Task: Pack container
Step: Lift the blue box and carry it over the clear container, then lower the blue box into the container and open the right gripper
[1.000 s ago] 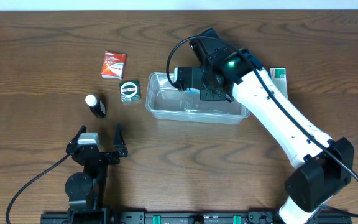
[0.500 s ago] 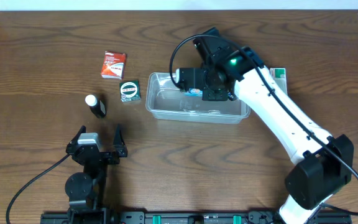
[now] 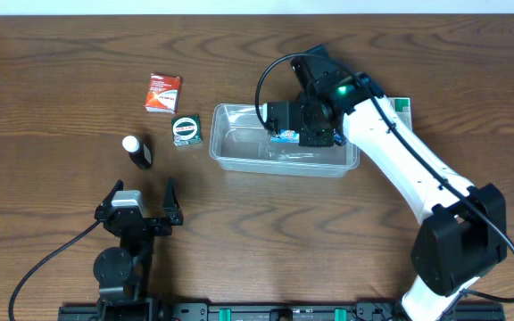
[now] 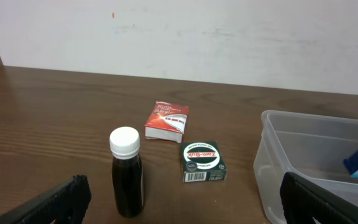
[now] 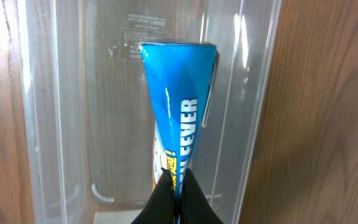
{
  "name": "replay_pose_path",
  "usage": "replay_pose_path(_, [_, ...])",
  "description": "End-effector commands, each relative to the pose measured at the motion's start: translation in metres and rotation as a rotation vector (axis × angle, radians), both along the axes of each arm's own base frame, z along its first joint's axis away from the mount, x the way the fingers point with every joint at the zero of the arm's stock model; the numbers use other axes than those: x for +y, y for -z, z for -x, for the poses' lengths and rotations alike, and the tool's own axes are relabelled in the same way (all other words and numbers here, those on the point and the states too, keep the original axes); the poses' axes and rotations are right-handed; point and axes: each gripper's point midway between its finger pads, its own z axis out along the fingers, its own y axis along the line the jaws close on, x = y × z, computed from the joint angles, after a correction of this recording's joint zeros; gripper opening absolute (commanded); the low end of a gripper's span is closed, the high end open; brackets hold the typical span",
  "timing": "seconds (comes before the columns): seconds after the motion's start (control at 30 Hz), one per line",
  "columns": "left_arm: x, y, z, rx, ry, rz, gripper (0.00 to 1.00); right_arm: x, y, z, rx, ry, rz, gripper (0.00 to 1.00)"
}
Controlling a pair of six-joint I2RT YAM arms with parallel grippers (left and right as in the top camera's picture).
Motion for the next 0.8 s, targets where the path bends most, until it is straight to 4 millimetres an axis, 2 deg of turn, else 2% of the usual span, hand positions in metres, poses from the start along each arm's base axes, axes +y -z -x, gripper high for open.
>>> replay_pose_path(0.0, [-0.001, 0.017, 0.001, 0.051, 0.005, 0.001, 0.98, -0.001, 0.015, 0.001, 0.014, -0.024, -0.003, 0.01])
replay_pose_path(0.23, [-0.001, 0.017, 0.001, 0.051, 0.005, 0.001, 0.98, 0.000, 0.030, -0.001, -0.005, -0.024, -0.012, 0.01])
replay_pose_path(0.77, [-0.001, 0.017, 0.001, 0.051, 0.006, 0.001, 0.98, -0.010, 0.030, -0.008, -0.013, 0.005, -0.016, 0.01])
